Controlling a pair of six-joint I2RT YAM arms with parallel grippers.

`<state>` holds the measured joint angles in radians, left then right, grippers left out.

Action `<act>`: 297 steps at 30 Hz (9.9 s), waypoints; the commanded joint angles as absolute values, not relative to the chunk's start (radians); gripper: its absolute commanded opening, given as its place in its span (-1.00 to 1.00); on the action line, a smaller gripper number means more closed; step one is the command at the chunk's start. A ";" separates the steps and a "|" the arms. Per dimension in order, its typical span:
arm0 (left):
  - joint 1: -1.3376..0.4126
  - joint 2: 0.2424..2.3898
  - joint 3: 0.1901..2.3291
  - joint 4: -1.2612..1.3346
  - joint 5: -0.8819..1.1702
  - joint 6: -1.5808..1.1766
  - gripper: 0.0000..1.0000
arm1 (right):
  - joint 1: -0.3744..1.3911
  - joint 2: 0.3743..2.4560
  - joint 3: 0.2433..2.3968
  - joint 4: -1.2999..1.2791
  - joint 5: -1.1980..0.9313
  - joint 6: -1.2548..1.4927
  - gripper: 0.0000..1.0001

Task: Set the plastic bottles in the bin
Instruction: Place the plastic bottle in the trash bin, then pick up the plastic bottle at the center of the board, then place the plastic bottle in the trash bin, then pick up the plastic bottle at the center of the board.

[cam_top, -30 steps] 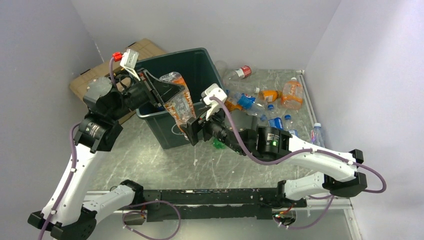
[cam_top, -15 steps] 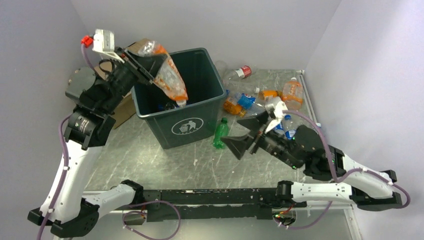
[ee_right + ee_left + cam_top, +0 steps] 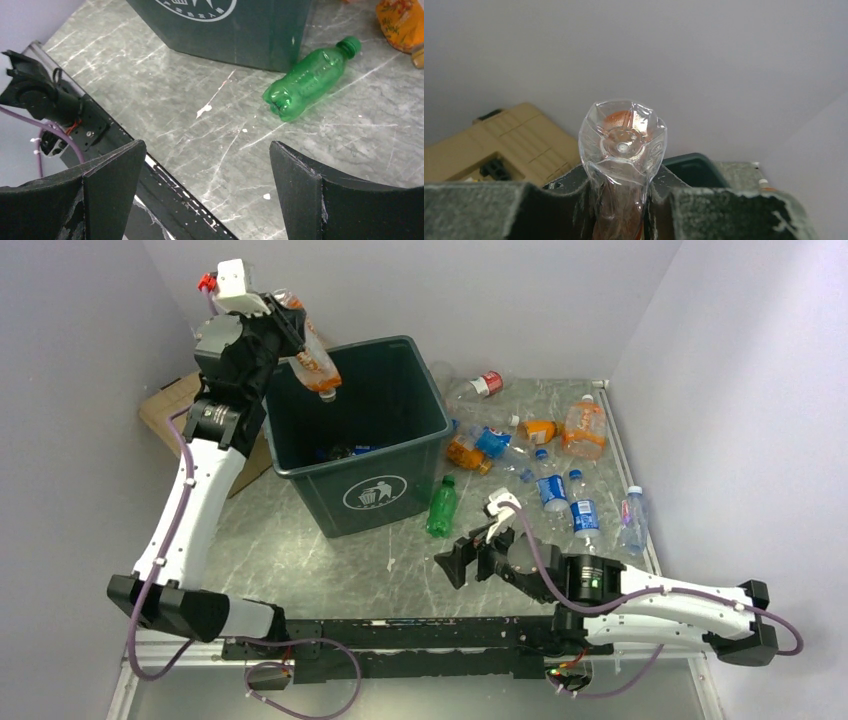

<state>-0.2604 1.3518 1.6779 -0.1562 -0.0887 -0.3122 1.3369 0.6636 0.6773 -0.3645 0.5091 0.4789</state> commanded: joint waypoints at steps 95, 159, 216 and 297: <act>-0.189 0.407 1.035 -0.481 0.206 -0.813 0.95 | 0.757 1.089 0.381 0.088 0.332 0.792 0.05; -0.617 1.267 1.570 -0.011 0.725 -0.733 0.24 | 1.080 0.816 0.970 0.205 0.170 0.157 -0.10; -0.643 1.226 1.808 -0.296 -0.212 0.172 -1.00 | 1.089 0.545 0.777 -0.295 0.714 0.391 0.99; -0.445 0.523 1.345 -0.641 0.042 -0.368 0.96 | 0.046 1.031 0.727 -0.377 0.236 0.679 0.96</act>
